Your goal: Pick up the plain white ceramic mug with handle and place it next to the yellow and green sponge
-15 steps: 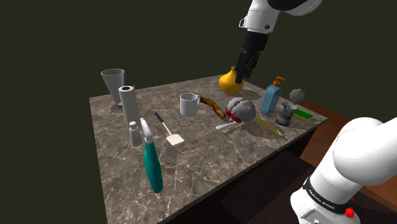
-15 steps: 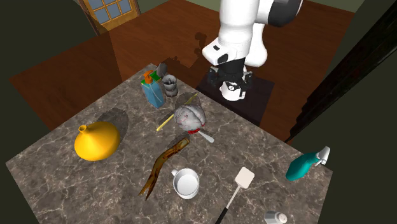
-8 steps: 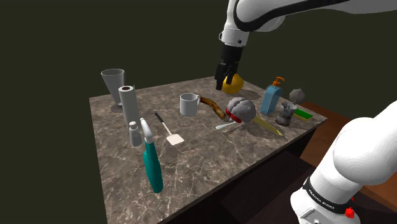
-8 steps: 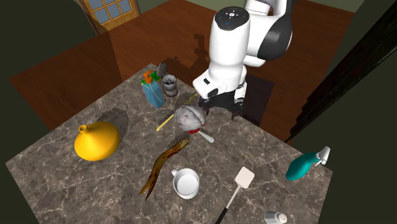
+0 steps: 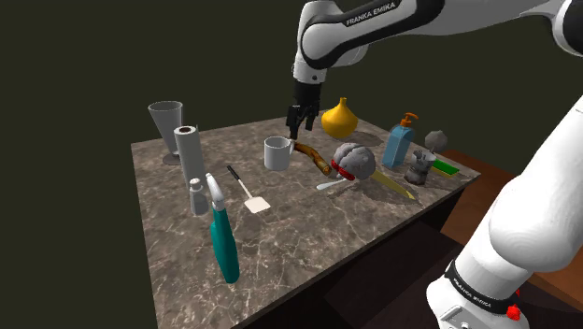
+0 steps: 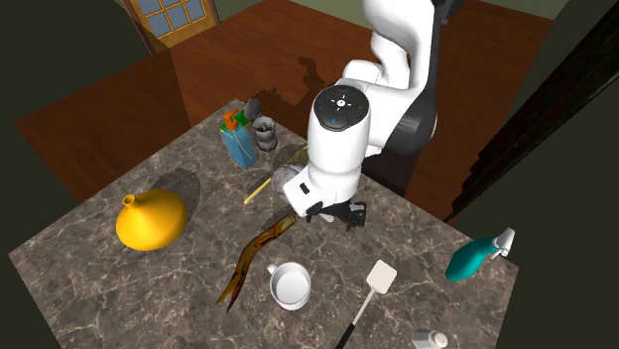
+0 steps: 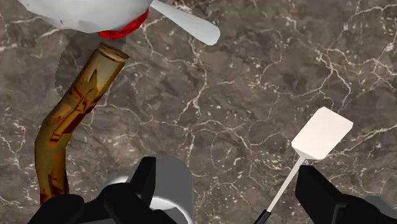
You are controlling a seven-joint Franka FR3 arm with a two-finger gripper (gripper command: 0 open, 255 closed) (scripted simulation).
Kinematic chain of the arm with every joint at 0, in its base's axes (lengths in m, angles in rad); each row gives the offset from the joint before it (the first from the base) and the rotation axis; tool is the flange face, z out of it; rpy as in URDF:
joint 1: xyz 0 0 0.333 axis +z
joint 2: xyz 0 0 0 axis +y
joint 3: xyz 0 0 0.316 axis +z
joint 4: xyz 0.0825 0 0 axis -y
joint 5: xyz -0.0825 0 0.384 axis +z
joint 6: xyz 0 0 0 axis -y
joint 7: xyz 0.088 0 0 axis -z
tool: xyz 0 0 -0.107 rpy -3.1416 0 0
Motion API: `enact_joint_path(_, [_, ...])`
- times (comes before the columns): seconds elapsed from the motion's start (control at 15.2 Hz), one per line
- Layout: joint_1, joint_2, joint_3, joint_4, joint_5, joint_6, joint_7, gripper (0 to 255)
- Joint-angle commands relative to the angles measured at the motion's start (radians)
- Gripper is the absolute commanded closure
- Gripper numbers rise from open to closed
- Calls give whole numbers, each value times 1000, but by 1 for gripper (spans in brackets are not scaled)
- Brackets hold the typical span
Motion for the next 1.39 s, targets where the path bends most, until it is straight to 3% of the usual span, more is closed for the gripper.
enact_joint_path(0.0, [2, 81, 4, 54, -16, 25, 8, 0])
enact_joint_path(0.66, [32, 479, 0, 430, -94, 33, 36, 0])
enact_joint_path(1.32, [33, 519, -3, 386, -100, 116, 40, 0])
